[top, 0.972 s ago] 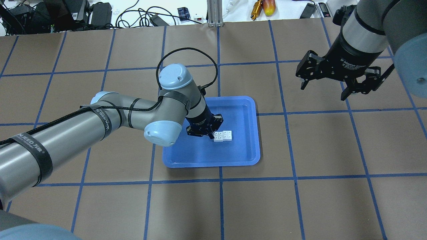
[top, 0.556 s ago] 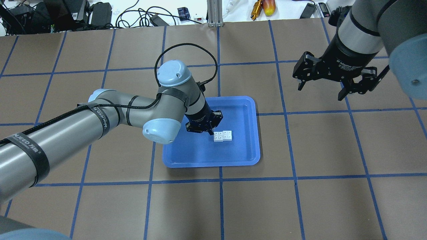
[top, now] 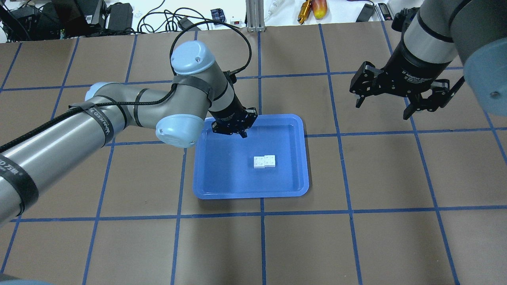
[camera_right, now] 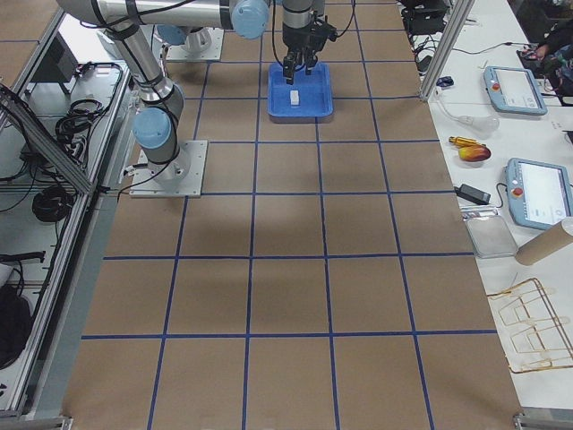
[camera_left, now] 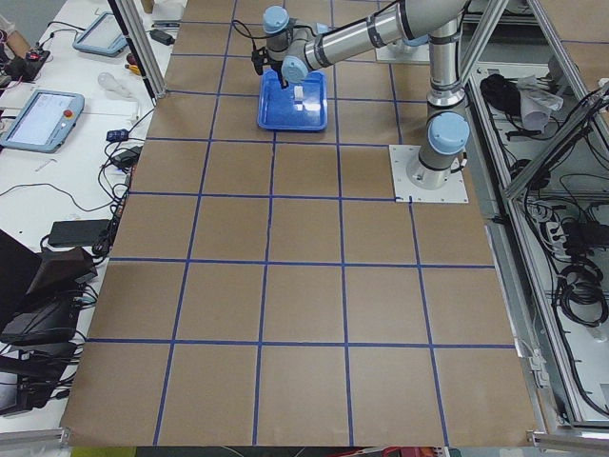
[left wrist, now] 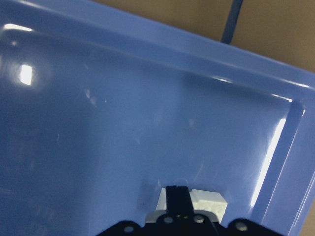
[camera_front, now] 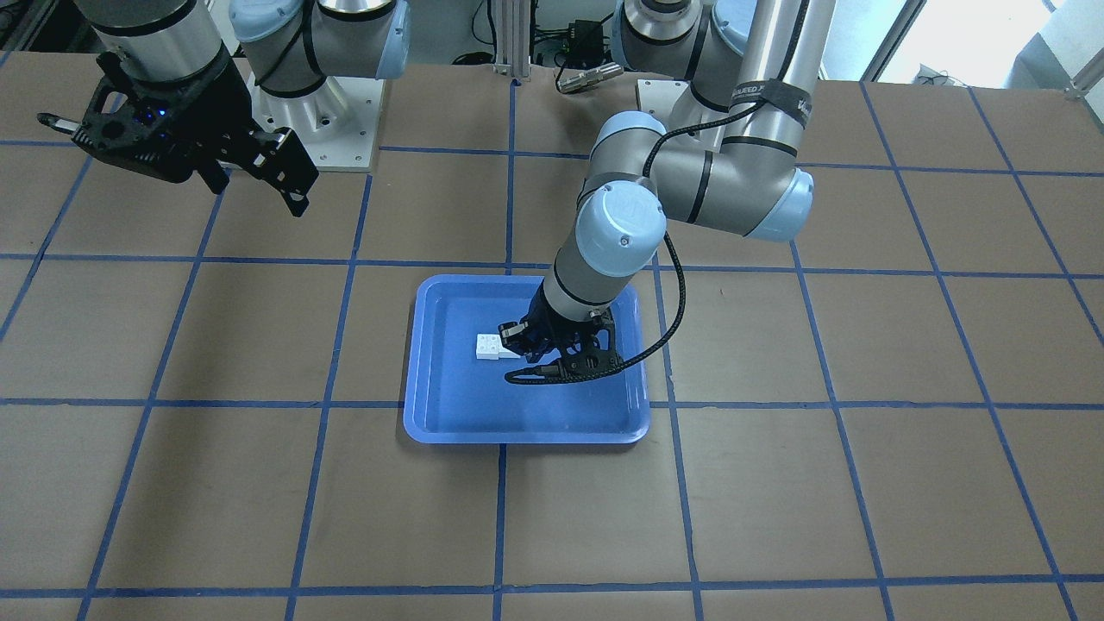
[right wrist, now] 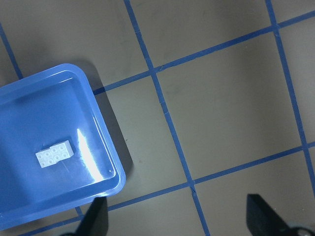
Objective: Assemble white blocks and place on blue tray
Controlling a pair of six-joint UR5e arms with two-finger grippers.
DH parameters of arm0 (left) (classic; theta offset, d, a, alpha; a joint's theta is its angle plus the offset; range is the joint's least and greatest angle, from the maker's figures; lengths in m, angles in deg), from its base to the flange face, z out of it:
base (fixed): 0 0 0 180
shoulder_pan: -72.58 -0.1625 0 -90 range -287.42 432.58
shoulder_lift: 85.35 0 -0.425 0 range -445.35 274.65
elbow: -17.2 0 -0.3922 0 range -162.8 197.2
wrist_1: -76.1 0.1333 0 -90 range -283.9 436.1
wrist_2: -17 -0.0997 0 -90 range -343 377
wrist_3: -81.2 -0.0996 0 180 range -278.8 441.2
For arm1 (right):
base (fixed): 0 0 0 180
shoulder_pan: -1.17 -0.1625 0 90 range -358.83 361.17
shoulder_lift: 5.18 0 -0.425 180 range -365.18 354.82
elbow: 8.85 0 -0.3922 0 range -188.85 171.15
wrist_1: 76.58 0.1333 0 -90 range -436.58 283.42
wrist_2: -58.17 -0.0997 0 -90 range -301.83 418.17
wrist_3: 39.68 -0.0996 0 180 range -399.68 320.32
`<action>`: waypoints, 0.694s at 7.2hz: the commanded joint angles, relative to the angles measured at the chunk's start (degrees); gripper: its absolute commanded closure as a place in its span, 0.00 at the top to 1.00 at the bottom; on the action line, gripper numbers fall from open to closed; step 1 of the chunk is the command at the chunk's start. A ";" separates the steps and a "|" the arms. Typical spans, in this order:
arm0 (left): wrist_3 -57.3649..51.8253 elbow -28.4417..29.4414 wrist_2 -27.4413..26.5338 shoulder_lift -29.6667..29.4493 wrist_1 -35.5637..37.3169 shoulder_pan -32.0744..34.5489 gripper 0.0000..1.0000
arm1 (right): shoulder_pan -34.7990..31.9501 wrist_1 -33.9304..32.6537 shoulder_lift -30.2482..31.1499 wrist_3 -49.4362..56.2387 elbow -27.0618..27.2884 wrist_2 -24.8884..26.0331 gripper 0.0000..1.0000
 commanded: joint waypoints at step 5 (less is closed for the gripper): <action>-22.32 12.08 -7.01 13.35 -25.17 -8.68 0.14 | -0.31 0.17 1.56 4.41 0.13 0.05 1.00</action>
